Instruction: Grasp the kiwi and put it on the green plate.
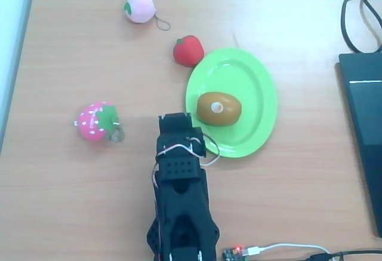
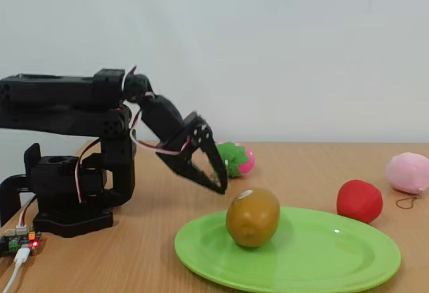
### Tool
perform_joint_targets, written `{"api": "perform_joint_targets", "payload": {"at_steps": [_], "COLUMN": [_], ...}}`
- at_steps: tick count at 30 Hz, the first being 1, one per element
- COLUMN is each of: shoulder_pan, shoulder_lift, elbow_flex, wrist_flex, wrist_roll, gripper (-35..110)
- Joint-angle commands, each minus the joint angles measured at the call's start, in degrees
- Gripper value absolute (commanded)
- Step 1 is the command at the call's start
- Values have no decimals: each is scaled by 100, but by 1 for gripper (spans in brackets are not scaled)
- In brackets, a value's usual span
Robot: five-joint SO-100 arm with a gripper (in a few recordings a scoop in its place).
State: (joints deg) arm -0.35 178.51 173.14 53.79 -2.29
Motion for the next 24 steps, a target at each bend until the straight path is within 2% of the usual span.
{"api": "perform_joint_targets", "payload": {"at_steps": [1, 15, 24], "shoulder_pan": [0, 35, 70], "shoulder_lift": [316, 1037, 1037], "elbow_flex": [237, 448, 448], "wrist_flex": [123, 1723, 1723], "wrist_roll": [79, 132, 53], "gripper": [-8, -8, -8]}}
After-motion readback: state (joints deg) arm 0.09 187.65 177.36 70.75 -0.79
